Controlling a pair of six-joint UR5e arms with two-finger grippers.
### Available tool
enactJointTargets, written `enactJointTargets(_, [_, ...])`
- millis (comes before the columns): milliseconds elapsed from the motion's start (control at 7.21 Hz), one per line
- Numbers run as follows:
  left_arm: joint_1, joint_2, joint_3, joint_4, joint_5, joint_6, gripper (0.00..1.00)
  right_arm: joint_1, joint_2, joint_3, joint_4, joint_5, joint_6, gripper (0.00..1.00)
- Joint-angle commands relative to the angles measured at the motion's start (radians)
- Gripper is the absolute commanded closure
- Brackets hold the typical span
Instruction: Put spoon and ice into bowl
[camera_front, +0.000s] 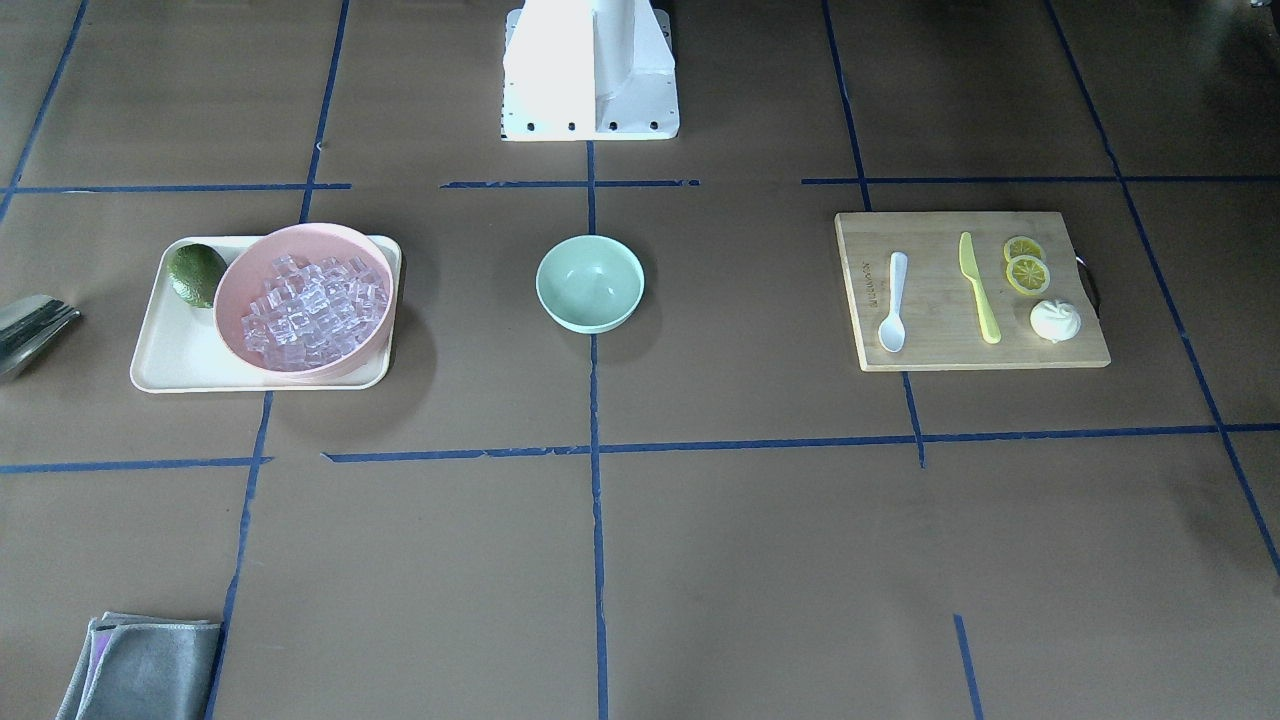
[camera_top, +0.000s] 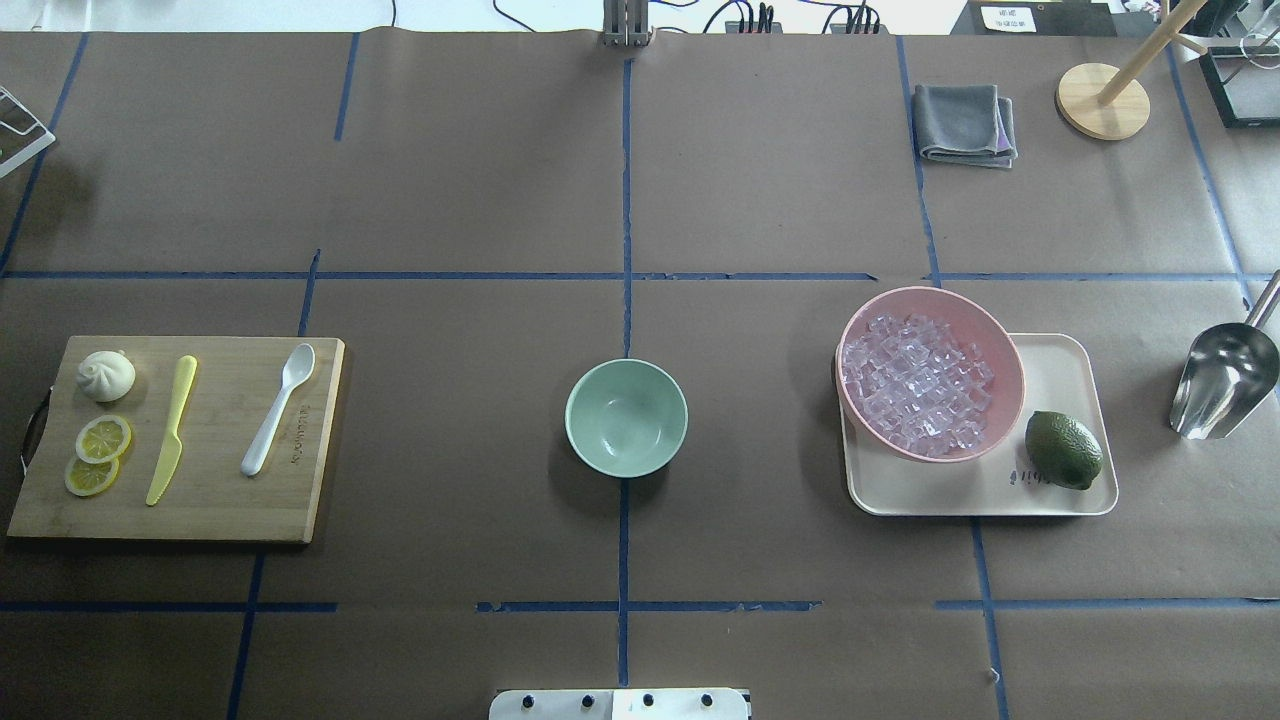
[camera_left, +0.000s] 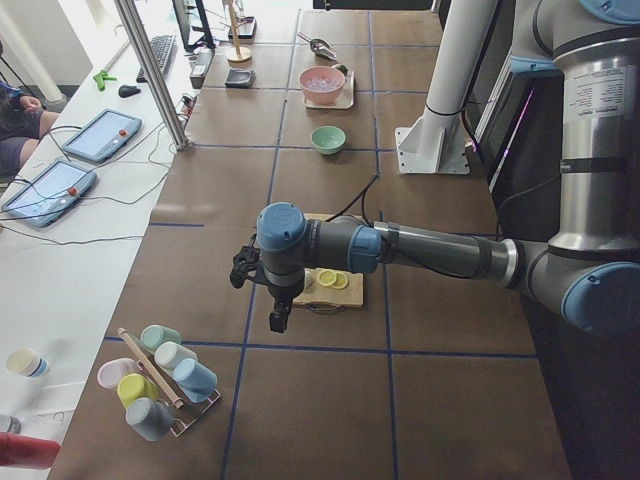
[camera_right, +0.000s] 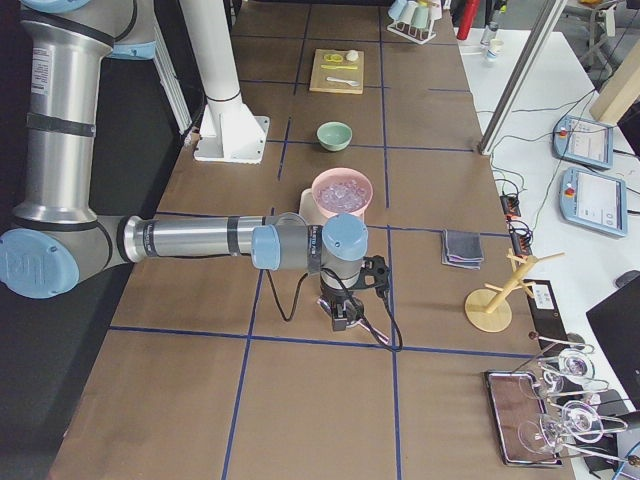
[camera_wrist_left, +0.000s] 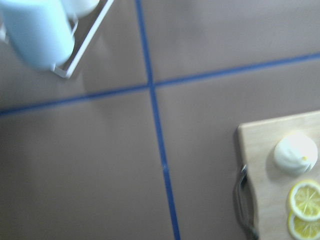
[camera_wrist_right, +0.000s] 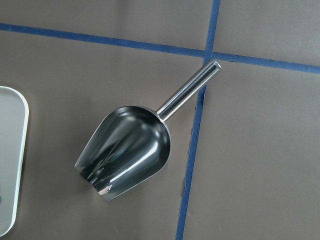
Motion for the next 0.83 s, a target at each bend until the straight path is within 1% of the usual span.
enactJointTargets(0, [0.068,-0.032,0.017,-0.049,-0.003,0.0,0.0,0.0,0.0,-0.001,-0.001,0.0,0.0,0.0])
enactJointTargets(139, [0.126,-0.044,0.004,-0.08,-0.001,-0.056,0.0,0.0,0.0,0.0,-0.001,0.001,0.0,0.0])
enactJointTargets(277, [0.228,-0.05,-0.006,-0.118,-0.001,-0.166,0.0,0.0,0.0,0.0,-0.001,0.001,0.0,0.0])
enactJointTargets(416, [0.314,-0.068,-0.009,-0.175,0.009,-0.345,0.0,0.0,0.0,0.0,-0.001,0.001,0.0,0.0])
enactJointTargets(555, [0.388,-0.072,-0.007,-0.265,0.012,-0.514,0.0,0.0,-0.001,-0.001,-0.001,0.003,0.0,0.0])
enactJointTargets(693, [0.441,-0.076,-0.007,-0.317,0.022,-0.606,0.0,0.0,0.0,-0.004,-0.001,0.001,0.0,0.0])
